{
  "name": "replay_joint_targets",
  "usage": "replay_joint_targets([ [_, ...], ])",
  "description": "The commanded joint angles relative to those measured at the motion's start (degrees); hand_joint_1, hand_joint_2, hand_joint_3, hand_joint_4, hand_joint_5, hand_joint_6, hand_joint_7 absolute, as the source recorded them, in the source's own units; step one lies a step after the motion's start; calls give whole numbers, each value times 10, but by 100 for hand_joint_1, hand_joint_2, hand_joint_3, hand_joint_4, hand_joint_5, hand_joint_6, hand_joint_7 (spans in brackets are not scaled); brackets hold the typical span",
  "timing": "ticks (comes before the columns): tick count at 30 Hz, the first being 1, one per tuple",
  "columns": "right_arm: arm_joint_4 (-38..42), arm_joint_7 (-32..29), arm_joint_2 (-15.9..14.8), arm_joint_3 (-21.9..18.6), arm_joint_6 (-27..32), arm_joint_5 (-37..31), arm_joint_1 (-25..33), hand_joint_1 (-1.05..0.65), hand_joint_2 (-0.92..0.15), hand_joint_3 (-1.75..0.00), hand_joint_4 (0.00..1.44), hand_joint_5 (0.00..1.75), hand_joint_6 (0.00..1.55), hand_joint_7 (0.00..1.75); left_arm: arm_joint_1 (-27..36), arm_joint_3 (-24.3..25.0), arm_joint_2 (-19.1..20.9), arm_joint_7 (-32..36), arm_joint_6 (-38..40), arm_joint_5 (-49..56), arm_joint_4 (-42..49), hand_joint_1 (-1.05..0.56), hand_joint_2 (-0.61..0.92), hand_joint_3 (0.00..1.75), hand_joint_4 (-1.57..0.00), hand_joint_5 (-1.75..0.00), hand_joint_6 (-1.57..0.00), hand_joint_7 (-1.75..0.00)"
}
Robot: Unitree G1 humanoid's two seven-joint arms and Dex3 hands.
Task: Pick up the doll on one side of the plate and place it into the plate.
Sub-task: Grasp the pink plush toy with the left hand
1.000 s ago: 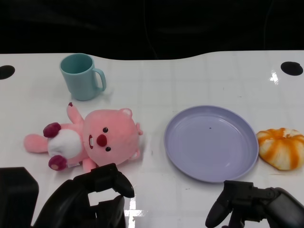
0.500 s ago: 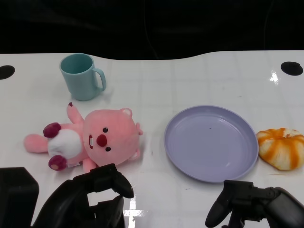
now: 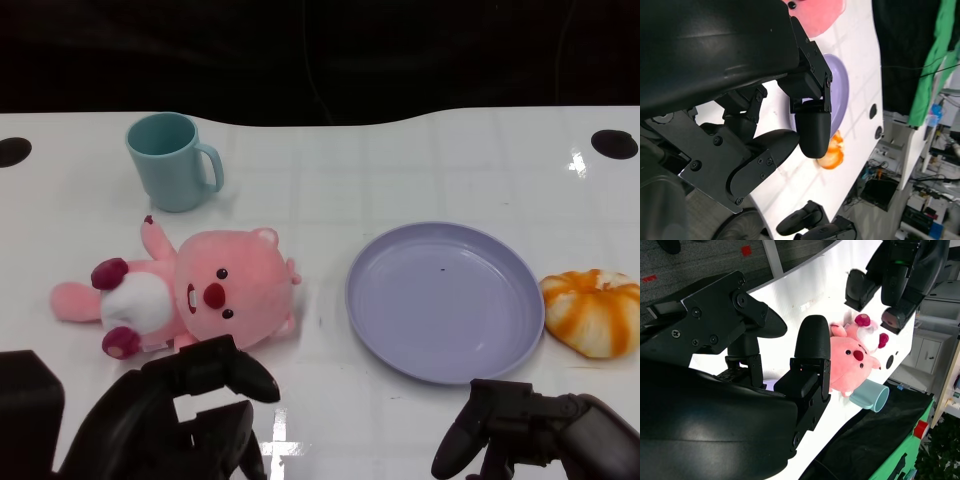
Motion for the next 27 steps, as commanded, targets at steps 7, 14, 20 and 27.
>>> replay_joint_targets([
  [7, -15, -4, -2, 6, 9, -5, 3, -8, -58, -101, 66, 154, 62, 122, -2, 30, 12, 2, -50, 36, -17, -33, 82, 48, -51, -101, -61, -35],
  [14, -19, -5, -1, 10, 19, -8, -2, -9, -58, -102, 65, 154, 62, 122, -17, 21, 61, -16, -142, 146, -9, -52, 92, 17, -26, -85, -46, -12],
  [20, -19, -5, 0, 11, 20, -6, -4, -9, -58, -103, 66, 154, 63, 122, -29, 17, 97, -4, -189, 265, -16, -69, 92, 14, -18, -77, -43, -7],
  [27, -21, -7, -1, 13, 25, -10, -6, -8, -58, -102, 66, 153, 62, 122, -48, 16, 133, 3, -207, 391, -22, -68, 92, 8, -10, -72, -39, -3],
])
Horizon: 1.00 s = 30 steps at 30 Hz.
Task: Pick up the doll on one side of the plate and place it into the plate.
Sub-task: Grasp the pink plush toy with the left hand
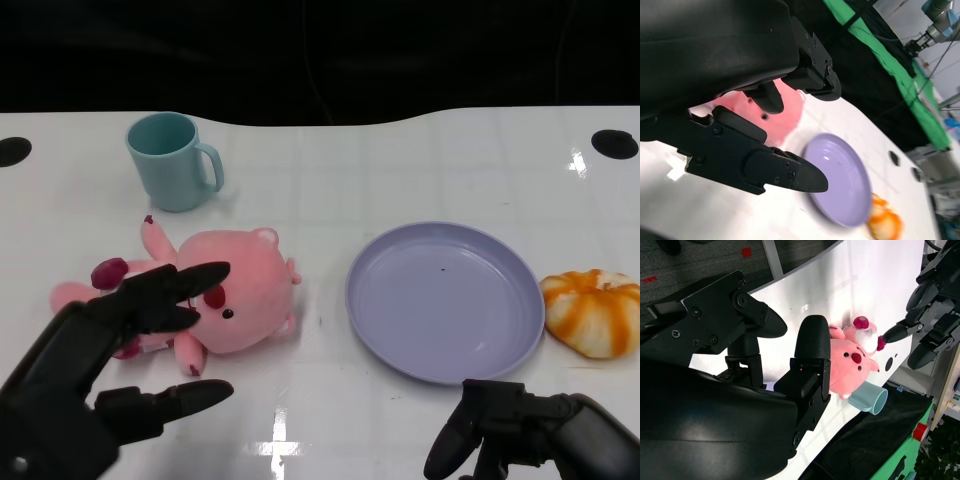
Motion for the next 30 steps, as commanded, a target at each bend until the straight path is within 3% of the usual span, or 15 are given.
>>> replay_joint_targets([
  [1, -5, -4, -1, 0, 6, 0, -1, -8, -58, -102, 66, 153, 62, 122, -19, 0, 28, 5, -10, 59, -13, -66, 92, 8, -7, -71, -37, -2],
  [17, -5, -8, 0, 3, 6, -1, 0, -8, -58, -101, 66, 154, 63, 122, -114, -63, 84, -7, -13, 378, 56, -67, 92, 3, 0, -50, -31, -1],
  [30, -13, -9, -1, 5, 11, 1, 5, -8, -58, -101, 66, 155, 63, 122, -217, -128, 79, -24, -18, 475, 203, -68, 92, 2, -1, -46, -29, 0],
])
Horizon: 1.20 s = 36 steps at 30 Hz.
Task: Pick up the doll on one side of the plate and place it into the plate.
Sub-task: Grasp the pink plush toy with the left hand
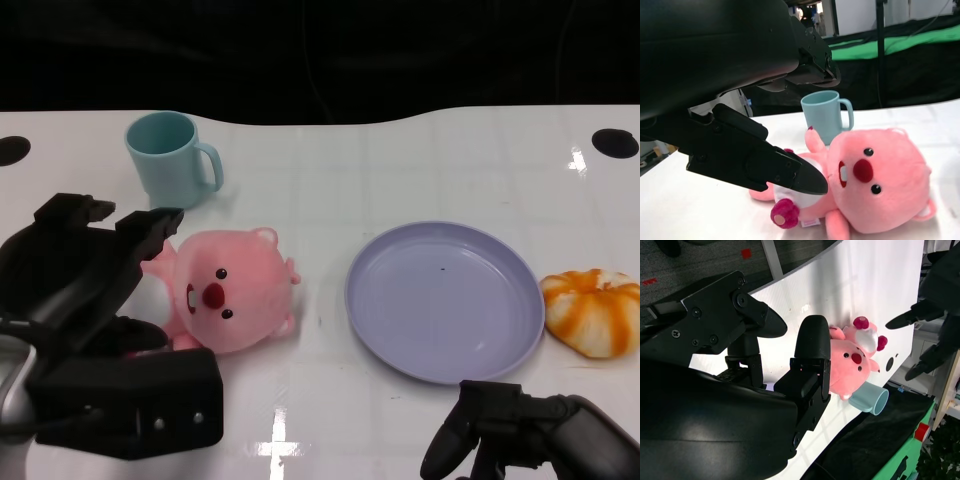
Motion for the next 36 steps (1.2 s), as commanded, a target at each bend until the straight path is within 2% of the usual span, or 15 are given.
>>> replay_joint_targets([
  [1, -8, -2, -2, -4, 3, 3, 3, -8, -58, -101, 66, 155, 63, 122, -28, -15, 5, 6, -5, 18, 43, -68, 91, 2, -1, -47, -30, -1],
  [22, -21, -2, -4, -3, 10, 4, 12, -7, -59, -100, 66, 154, 62, 122, -180, -108, -31, 40, -15, 27, 338, -68, 92, 1, -7, -42, -32, -1],
  [27, -27, -3, -4, -1, 13, 1, 15, -9, -59, -100, 66, 154, 62, 122, -217, -129, -47, 41, -17, 15, 414, -68, 92, 2, -12, -34, -32, 0],
  [36, -38, -4, -4, 1, 16, 0, 25, -10, -58, -102, 66, 154, 63, 122, -286, -168, -88, 84, -56, -14, 602, -67, 90, 0, -23, -22, -38, -1],
])
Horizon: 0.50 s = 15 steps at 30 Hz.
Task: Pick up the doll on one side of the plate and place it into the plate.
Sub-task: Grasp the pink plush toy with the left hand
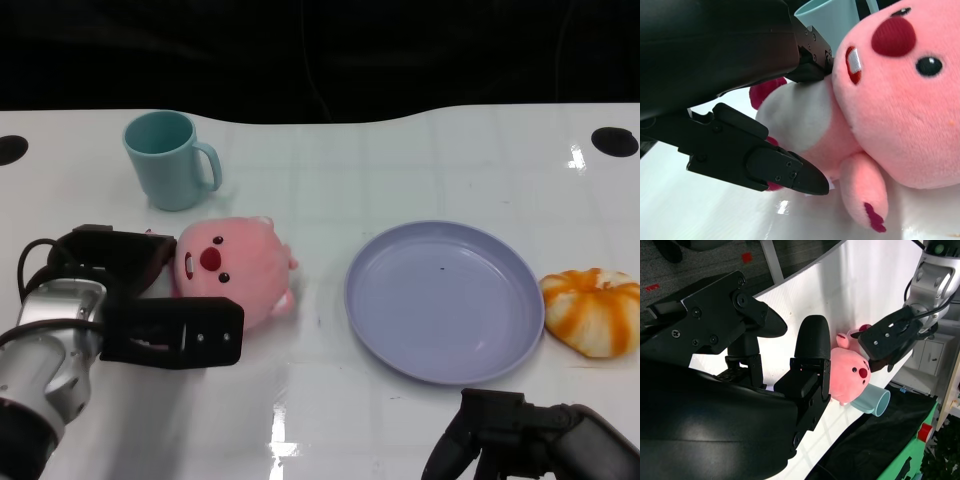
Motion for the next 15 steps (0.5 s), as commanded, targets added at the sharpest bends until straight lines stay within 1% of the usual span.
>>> replay_joint_targets([
  [1, -11, -2, -3, -1, 4, 1, 4, -10, -58, -102, 66, 154, 63, 122, -17, -16, -13, 8, -11, -13, 66, -67, 91, 0, -25, -21, -39, -1],
  [2, -12, -2, -3, -1, 3, 1, 5, -10, -58, -102, 66, 154, 63, 122, -22, -19, -19, 14, -12, -17, 85, -67, 91, 0, -26, -19, -40, -1],
  [5, -16, -2, -4, -1, 3, 1, 8, -10, -58, -102, 66, 154, 63, 122, -26, -26, -34, 51, -26, -30, 140, -56, 92, 3, -42, -15, -52, -3],
  [7, -19, -2, -4, -2, 5, 2, 10, -11, -58, -103, 67, 155, 62, 122, -23, -20, -40, 87, -50, -48, 169, -43, 92, 5, -68, -22, -72, -8],
  [8, -20, -2, -3, -2, 5, 3, 10, -11, -58, -103, 66, 155, 62, 122, -23, -19, -42, 101, -60, -56, 180, -37, 92, 3, -78, -34, -87, -8],
  [9, -20, -2, -3, -2, 5, 3, 11, -11, -58, -103, 66, 155, 62, 122, -23, -20, -44, 114, -70, -61, 191, -33, 92, 1, -83, -59, -100, -6],
  [10, -19, -2, -3, -2, 4, 2, 12, -11, -58, -103, 66, 155, 62, 122, -22, -22, -45, 125, -81, -64, 201, -32, 92, 1, -83, -94, -110, -7],
  [11, -19, -2, -4, -3, 2, 2, 14, -11, -58, -103, 66, 155, 62, 122, -22, -25, -45, 134, -89, -66, 208, -32, 90, 1, -80, -125, -117, -8],
  [12, -18, -2, -4, -3, 0, 3, 15, -11, -57, -103, 66, 155, 62, 122, -20, -29, -45, 146, -94, -66, 211, -32, 90, 0, -78, -146, -122, -10],
  [13, -18, -1, -4, -4, -2, 4, 16, -11, -57, -103, 66, 155, 62, 122, -18, -30, -44, 157, -99, -67, 212, -29, 91, 5, -79, -163, -97, -81],
  [14, -18, -1, -4, -6, -3, 5, 17, -11, -57, -103, 67, 155, 62, 122, -16, -32, -43, 165, -102, -68, 212, -27, 92, 13, -80, -169, -78, -126],
  [15, -19, -1, -4, -6, -2, 6, 17, -11, -57, -104, 67, 155, 62, 122, -11, -29, -41, 179, -108, -72, 208, -25, 92, 21, -81, -172, -66, -155],
])
